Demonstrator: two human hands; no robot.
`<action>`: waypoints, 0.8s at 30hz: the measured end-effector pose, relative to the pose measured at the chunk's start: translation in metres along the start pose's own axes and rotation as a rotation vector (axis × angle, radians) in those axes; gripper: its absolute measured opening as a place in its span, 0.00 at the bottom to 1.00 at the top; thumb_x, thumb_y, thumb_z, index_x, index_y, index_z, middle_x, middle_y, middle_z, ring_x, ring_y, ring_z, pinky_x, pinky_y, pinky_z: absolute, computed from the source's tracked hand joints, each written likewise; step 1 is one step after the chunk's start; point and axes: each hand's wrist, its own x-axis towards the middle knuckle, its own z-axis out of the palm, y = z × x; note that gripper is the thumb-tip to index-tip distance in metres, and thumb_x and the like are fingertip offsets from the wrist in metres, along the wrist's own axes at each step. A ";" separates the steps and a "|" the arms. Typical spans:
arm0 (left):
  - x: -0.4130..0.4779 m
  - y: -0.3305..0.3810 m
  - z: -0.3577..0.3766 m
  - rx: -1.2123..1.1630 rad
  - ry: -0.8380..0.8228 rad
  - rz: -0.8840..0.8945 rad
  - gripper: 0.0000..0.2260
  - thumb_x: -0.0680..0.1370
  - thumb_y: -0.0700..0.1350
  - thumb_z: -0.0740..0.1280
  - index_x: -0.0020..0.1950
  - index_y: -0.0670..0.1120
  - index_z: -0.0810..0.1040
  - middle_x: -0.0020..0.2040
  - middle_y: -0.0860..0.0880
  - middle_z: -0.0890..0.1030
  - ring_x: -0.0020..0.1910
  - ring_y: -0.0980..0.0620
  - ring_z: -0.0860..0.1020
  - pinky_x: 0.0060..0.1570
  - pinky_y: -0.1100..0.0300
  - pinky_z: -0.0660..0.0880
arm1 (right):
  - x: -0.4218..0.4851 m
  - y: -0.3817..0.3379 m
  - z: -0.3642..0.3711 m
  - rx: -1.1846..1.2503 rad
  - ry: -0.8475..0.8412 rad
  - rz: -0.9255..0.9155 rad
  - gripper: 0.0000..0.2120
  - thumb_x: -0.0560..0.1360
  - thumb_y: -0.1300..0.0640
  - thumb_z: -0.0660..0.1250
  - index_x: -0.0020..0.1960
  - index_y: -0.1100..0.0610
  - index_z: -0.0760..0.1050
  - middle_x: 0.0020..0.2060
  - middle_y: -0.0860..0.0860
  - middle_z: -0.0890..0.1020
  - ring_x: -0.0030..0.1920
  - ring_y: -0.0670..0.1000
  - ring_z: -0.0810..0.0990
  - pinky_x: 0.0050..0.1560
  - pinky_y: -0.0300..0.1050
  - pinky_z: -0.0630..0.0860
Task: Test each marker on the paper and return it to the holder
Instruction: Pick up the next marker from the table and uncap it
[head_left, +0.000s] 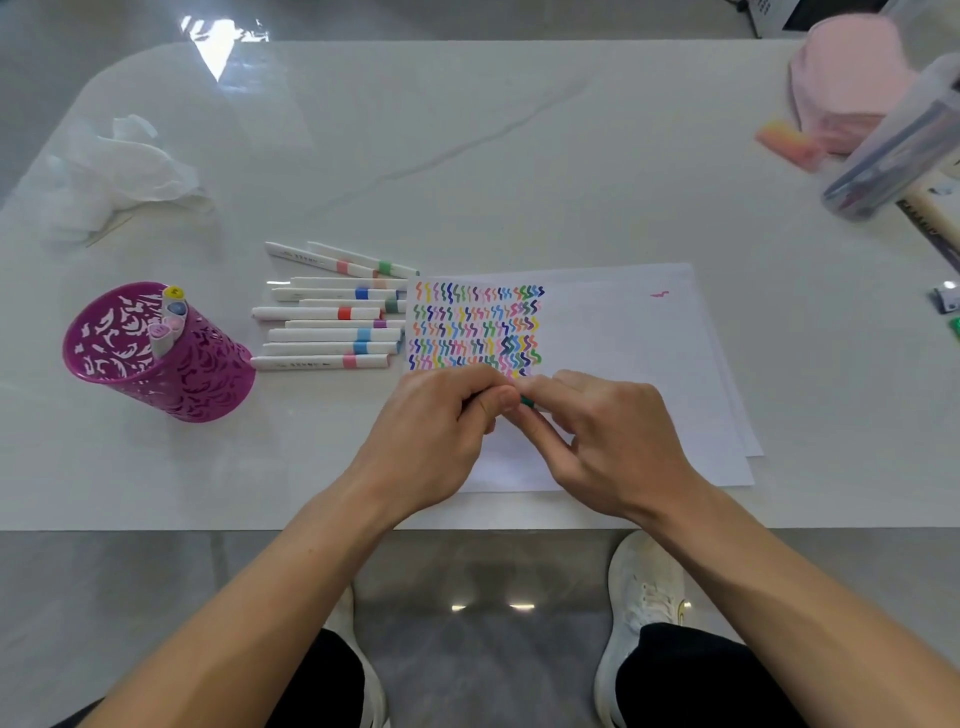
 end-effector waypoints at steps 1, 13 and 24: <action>0.001 0.001 0.001 -0.008 0.006 -0.002 0.10 0.83 0.48 0.63 0.47 0.51 0.83 0.35 0.53 0.81 0.40 0.55 0.77 0.37 0.70 0.69 | 0.000 0.000 -0.001 0.002 -0.005 0.010 0.13 0.82 0.42 0.60 0.55 0.44 0.82 0.29 0.47 0.73 0.28 0.51 0.73 0.24 0.46 0.69; 0.002 -0.001 0.004 -0.027 -0.016 -0.053 0.12 0.82 0.50 0.65 0.43 0.48 0.84 0.33 0.53 0.81 0.39 0.54 0.78 0.38 0.63 0.73 | -0.002 -0.003 -0.002 0.034 -0.087 0.086 0.11 0.81 0.39 0.61 0.55 0.38 0.81 0.24 0.46 0.70 0.28 0.49 0.73 0.28 0.47 0.73; 0.006 -0.009 0.002 0.060 0.082 -0.134 0.11 0.82 0.52 0.63 0.46 0.50 0.82 0.36 0.54 0.81 0.36 0.55 0.78 0.39 0.53 0.76 | 0.001 0.001 -0.008 0.161 -0.205 0.275 0.19 0.81 0.38 0.58 0.67 0.47 0.62 0.30 0.45 0.73 0.29 0.50 0.74 0.33 0.48 0.70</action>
